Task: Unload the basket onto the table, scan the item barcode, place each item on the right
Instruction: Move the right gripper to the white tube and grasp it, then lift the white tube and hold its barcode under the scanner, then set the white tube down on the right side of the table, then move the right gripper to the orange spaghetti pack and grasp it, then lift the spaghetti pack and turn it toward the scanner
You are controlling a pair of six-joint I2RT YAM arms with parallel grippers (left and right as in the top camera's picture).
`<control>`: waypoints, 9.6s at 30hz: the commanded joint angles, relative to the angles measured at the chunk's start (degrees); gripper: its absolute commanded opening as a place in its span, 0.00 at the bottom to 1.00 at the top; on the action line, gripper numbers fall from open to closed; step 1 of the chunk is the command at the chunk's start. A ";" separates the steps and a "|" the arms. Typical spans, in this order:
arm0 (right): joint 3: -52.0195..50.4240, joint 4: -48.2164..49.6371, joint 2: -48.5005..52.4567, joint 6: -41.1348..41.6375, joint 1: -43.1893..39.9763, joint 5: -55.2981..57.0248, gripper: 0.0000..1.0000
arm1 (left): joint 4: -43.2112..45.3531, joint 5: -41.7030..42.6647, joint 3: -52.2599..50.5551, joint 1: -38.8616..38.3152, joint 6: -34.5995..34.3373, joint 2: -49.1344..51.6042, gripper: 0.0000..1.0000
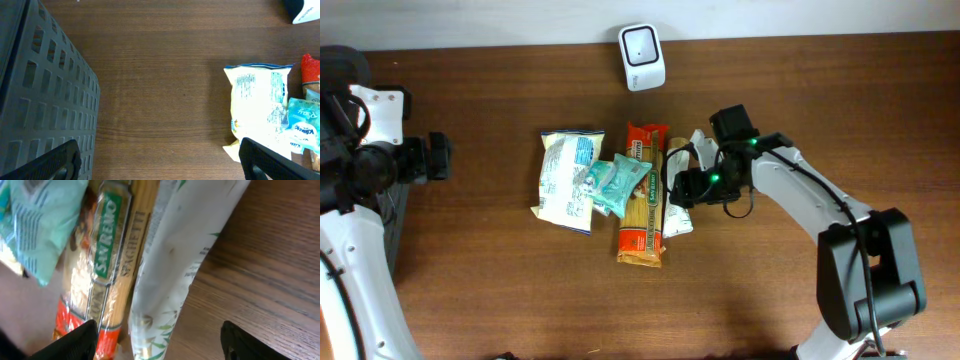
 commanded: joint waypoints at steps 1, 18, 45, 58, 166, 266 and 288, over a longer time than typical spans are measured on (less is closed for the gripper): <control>0.74 1.18 0.44 4.31 0.39 2.97 0.76 | 0.09 1.05 0.61 0.15 0.90 -0.02 0.99; -3.21 7.65 0.44 8.48 2.73 2.75 0.75 | 0.09 1.05 0.61 0.15 0.90 -0.02 0.99; -3.63 10.54 -3.89 5.22 -2.95 -16.76 0.04 | 0.09 1.05 0.61 0.15 0.90 -0.02 0.99; -3.63 9.29 -32.30 0.94 2.19 -32.24 0.04 | 0.09 1.05 0.61 0.15 0.90 -0.02 0.99; 17.00 -13.53 13.55 -7.37 -28.57 24.15 0.04 | 0.09 1.05 0.61 0.15 0.90 -0.02 0.99; 30.25 -27.80 19.08 5.31 17.51 17.64 0.35 | 0.09 1.05 0.61 0.15 0.90 -0.02 0.99; 4.50 -7.21 13.51 -23.76 -19.52 -14.58 0.76 | 0.09 1.05 0.61 0.15 0.90 -0.02 0.99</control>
